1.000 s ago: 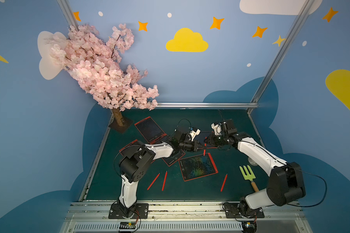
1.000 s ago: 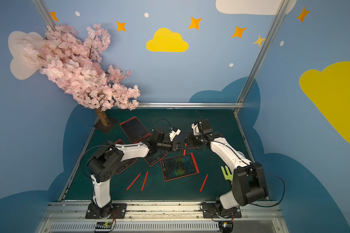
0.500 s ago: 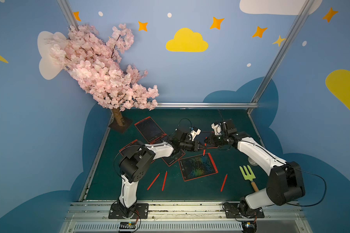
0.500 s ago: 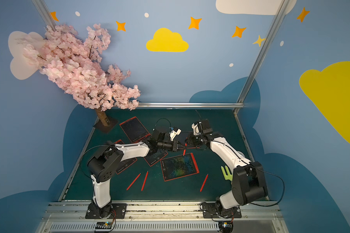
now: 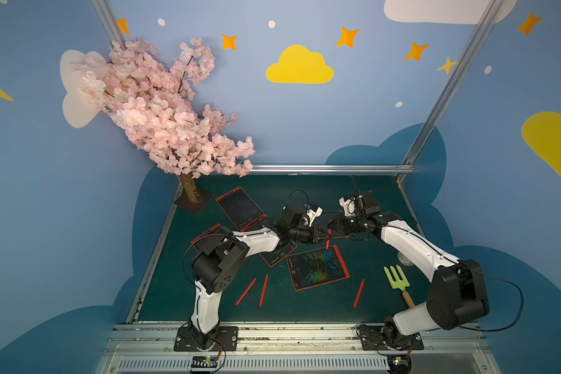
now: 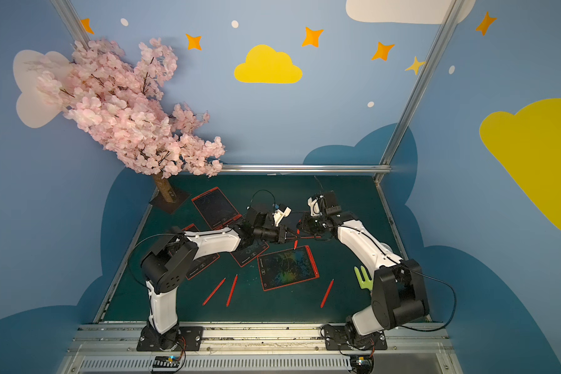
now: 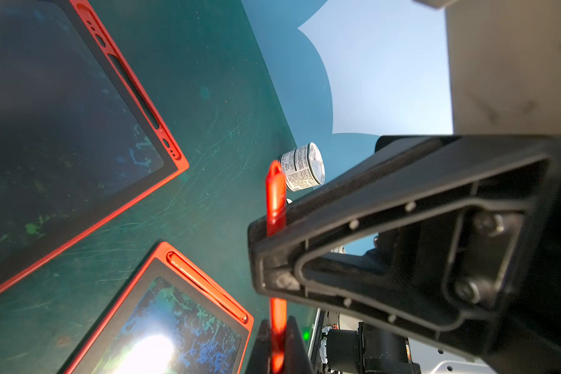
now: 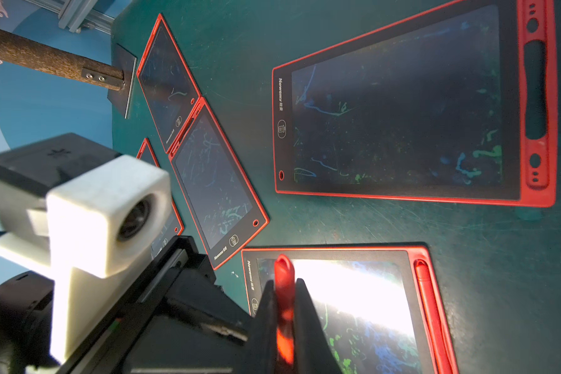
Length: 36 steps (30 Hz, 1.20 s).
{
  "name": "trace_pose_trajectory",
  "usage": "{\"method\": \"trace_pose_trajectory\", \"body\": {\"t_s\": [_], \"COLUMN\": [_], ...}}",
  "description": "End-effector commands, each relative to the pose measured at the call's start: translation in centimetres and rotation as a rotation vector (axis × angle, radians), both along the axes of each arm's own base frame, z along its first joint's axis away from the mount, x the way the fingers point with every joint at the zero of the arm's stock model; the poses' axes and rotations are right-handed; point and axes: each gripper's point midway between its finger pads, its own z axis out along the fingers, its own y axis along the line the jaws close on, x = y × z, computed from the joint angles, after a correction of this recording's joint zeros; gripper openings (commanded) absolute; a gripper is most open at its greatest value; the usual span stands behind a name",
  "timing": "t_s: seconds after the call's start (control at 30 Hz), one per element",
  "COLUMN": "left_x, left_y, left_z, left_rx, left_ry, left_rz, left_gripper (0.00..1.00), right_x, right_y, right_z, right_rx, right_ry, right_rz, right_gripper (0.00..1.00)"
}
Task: Place the stylus back onto the writing tablet
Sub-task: Pick up the stylus from the center of the board.
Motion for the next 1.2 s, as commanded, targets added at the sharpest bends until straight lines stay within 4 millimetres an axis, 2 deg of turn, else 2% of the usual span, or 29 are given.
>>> {"method": "trace_pose_trajectory", "body": {"t_s": [0.0,0.07,0.53,0.7,0.9,1.17], "left_x": [0.6,0.6,0.3,0.0,-0.8,-0.7], "left_y": [-0.3,-0.4,0.0,0.2,0.0,-0.1], "left_z": [2.0,2.1,1.6,0.8,-0.1,-0.7], "left_rx": [-0.024,-0.024,0.008,0.083,0.201,0.259], "left_ry": [-0.049,-0.051,-0.072,-0.104,-0.172,-0.195], "left_rz": [0.008,0.006,0.005,0.001,-0.014,-0.002], "left_gripper": [0.07,0.03,0.03,0.03,0.03,0.03], "right_x": [0.0,-0.1,-0.5,-0.4,-0.4,-0.6], "right_y": [0.1,0.1,-0.3,-0.6,-0.6,-1.0], "right_z": [1.0,0.9,0.6,0.6,0.3,0.0], "right_rx": [0.006,0.009,-0.008,-0.020,-0.026,-0.044], "right_ry": [-0.028,-0.022,-0.018,-0.021,-0.011,-0.002], "right_rz": [0.012,0.016,0.006,0.002,0.002,-0.006], "right_gripper": [0.04,0.08,0.13,0.13,0.08,0.11]}}
